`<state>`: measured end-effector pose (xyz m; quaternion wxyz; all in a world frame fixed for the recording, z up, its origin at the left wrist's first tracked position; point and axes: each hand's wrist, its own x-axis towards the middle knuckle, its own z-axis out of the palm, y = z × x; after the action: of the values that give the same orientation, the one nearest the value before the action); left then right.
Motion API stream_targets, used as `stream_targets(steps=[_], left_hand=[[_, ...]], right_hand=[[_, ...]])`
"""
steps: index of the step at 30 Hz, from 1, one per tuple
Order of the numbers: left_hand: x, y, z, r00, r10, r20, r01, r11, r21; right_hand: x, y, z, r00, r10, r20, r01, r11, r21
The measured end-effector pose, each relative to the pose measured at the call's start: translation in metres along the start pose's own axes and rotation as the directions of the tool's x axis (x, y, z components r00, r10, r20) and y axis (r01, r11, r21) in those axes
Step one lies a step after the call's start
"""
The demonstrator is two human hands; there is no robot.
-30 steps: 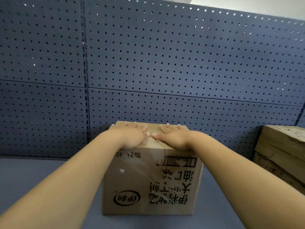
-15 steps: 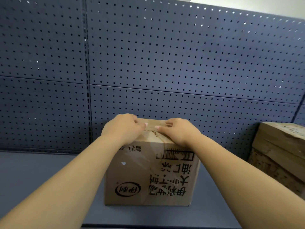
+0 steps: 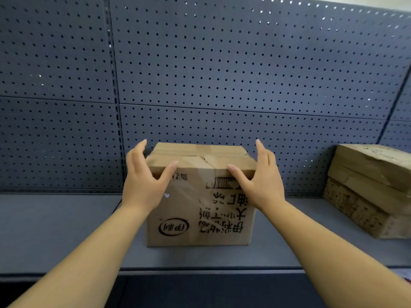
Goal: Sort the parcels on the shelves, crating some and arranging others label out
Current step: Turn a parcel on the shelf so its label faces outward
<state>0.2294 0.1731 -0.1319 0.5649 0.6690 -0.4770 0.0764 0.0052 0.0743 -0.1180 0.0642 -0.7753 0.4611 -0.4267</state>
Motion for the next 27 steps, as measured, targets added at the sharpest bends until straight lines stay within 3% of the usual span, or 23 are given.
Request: stream_targets(steps=[4,9,11,16,22,27], left_hand=[[-0.022,-0.027,-0.002,0.977,-0.176,0.120,0.192,0.971,-0.140],[-0.054,-0.052,0.001,0.835,-0.411,0.365,0.466,0.882,-0.073],[-0.061,-0.054,0.001,0.795,-0.453,0.405,0.511,0.859,-0.042],[-0.049,-0.046,-0.008,0.845,-0.397,0.358,0.454,0.887,-0.088],[-0.031,-0.029,-0.037,0.942,-0.223,0.250,0.314,0.848,-0.427],[-0.020,-0.002,-0.048,0.961,-0.178,0.213,0.267,0.801,-0.535]], right_hand=[[-0.028,0.014,0.006,0.977,0.179,0.119,-0.206,0.942,0.267],[-0.052,0.030,0.023,0.884,0.326,0.334,-0.435,0.836,0.336],[-0.055,0.034,0.026,0.865,0.342,0.366,-0.475,0.794,0.380],[-0.049,0.033,0.019,0.894,0.310,0.324,-0.437,0.765,0.473],[-0.036,0.018,-0.013,0.963,0.122,0.242,-0.262,0.639,0.723],[-0.023,0.002,-0.029,0.973,0.078,0.215,-0.216,0.625,0.750]])
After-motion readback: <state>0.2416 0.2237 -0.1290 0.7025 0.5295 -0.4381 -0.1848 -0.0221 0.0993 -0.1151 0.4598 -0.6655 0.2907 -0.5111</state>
